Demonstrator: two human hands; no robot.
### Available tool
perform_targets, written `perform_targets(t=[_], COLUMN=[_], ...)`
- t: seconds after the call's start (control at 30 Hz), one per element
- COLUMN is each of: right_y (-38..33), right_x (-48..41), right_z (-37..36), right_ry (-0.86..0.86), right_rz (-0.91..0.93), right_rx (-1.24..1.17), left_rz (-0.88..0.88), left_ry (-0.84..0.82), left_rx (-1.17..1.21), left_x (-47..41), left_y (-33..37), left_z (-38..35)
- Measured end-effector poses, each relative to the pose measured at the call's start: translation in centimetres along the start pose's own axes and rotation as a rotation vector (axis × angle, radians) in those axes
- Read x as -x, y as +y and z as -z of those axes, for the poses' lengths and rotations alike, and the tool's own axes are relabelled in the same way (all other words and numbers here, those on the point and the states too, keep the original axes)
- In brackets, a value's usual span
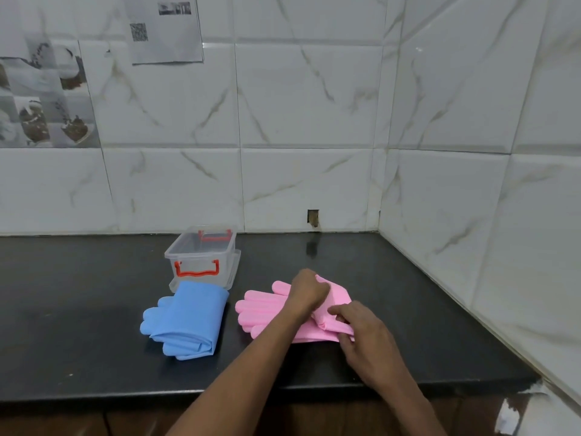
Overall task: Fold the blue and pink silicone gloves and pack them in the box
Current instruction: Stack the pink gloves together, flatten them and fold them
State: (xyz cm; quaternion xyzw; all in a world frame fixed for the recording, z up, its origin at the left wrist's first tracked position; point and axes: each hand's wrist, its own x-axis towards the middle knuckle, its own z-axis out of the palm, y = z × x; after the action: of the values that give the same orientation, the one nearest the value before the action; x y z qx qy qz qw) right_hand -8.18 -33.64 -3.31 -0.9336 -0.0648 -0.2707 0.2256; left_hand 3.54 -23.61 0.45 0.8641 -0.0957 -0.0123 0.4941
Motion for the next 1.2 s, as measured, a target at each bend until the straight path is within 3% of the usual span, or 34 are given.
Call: perform_targets(t=[0.23,0.37,0.53,0.63,0.73,0.83,1.0,1.1,1.2], right_y=[0.6,0.8,0.4,0.6,0.8,0.9,1.0,1.0,1.7], right_x=[-0.4,-0.2,-0.1,-0.2,-0.1,-0.1,-0.2,-0.5,-0.8], right_z=[0.3,0.6,0.2,0.3,0.1,0.0,-0.1,0.3,0.9], right_ry=[0.011,0.024,-0.084,-0.110,-0.110,-0.112,-0.124,0.045,0.317], right_rz=[-0.178,-0.119,0.016,0.016,-0.001,-0.007,-0.009,-0.101,-0.413], right_rx=[-0.153,-0.184,-0.017,-0.003,-0.018,-0.028,-0.079,-0.210,-0.242], left_rz=[-0.010,0.098,0.150,0.038,-0.190,-0.406,-0.499,-0.434,-0.352], left_ry=[0.002,-0.103,-0.103,-0.070,0.018,0.100,-0.187,-0.328,-0.353], left_rx=[-0.018,0.016,0.120,0.013,-0.302,-0.415,-0.582,-0.622,-0.480], left_x=[-1.4,-2.1,-2.6,-2.3,-1.5,0.4,3.0,3.2,3.0], left_y=[1.5,1.2,-0.1,0.2,0.0,-0.8,-3.1,-3.6,-3.8], left_z=[0.7,0.9,1.0,0.5,-0.1,0.3,2.5,3.6,4.2])
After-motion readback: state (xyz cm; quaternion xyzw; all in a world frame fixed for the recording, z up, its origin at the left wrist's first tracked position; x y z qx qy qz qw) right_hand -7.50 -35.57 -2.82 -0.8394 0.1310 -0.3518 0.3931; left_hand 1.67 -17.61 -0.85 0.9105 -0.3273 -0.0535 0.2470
